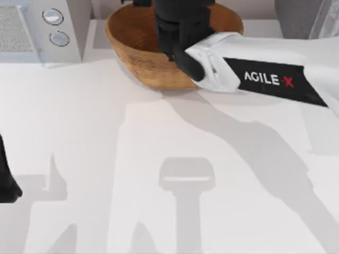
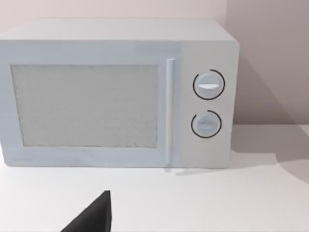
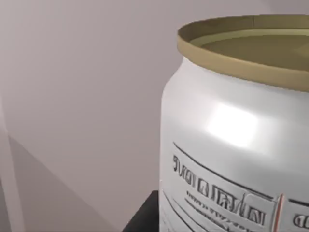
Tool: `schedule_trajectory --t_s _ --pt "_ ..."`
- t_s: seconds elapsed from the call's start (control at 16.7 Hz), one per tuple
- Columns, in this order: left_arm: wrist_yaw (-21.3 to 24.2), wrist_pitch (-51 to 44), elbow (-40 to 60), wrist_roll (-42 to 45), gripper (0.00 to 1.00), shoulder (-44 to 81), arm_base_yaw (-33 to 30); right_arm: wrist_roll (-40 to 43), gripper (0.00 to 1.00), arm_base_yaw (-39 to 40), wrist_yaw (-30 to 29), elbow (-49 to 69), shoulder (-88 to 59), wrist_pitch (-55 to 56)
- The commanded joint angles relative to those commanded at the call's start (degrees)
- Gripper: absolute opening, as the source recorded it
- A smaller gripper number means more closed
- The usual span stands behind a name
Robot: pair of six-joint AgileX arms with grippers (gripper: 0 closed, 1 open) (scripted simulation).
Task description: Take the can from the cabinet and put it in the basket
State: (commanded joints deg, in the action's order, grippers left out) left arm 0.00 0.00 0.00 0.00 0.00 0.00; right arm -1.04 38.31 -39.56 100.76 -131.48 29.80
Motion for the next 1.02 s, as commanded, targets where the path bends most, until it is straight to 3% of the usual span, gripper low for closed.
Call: schedule_trajectory --t_s 0.3,1.02 --pt "0.0 0.0 0.0 0.0 1.0 0.0 0.0 0.0 0.0 -0.2 0.2 0.8 -0.6 -0.1" --pt "0.0 0.0 0.0 0.0 1.0 0.0 0.0 0.0 0.9 -0.2 0.2 0.8 -0.6 -0.1"
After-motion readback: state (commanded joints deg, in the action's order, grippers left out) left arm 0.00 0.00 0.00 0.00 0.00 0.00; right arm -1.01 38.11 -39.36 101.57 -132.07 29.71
